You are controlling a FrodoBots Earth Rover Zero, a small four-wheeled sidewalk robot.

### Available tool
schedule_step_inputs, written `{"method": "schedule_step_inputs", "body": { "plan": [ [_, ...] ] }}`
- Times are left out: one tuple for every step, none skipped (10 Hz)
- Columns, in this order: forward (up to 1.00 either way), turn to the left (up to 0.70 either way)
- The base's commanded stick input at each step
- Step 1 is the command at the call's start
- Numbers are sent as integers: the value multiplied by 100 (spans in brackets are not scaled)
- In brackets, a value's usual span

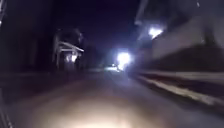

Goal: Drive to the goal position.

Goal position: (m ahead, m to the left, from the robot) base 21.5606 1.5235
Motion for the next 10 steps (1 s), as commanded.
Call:
{"method": "schedule_step_inputs", "body": {
  "plan": [
    [70,-35],
    [70,-24],
    [70,-8],
    [70,0],
    [70,0],
    [70,0],
    [70,0],
    [70,0],
    [70,0],
    [70,0]
  ]
}}
